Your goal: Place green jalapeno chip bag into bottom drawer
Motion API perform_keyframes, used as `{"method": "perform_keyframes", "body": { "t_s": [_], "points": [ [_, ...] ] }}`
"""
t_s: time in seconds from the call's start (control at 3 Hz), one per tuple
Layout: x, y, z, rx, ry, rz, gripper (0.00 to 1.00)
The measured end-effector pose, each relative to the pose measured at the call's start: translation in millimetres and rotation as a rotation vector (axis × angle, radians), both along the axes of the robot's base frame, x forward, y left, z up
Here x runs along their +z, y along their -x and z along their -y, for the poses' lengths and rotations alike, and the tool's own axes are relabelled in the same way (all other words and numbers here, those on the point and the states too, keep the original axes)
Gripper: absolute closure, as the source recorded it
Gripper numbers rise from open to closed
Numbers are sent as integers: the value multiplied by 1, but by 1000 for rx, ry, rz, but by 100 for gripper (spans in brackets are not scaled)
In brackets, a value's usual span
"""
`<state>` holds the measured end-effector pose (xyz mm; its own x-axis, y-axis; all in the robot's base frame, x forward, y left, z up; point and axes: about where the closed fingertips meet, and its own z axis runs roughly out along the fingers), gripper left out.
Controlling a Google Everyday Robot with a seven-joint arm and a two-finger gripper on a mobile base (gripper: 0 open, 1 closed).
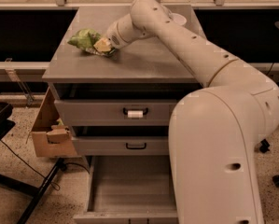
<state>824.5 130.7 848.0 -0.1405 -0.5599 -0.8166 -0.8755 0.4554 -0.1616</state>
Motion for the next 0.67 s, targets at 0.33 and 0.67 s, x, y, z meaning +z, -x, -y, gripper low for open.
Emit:
{"method": "perform_keyframes", "body": {
  "t_s": [0.33,0.67],
  "points": [
    [12,4,-5,30,-7,19,100],
    [41,29,-2,81,28,66,100]
  ]
}}
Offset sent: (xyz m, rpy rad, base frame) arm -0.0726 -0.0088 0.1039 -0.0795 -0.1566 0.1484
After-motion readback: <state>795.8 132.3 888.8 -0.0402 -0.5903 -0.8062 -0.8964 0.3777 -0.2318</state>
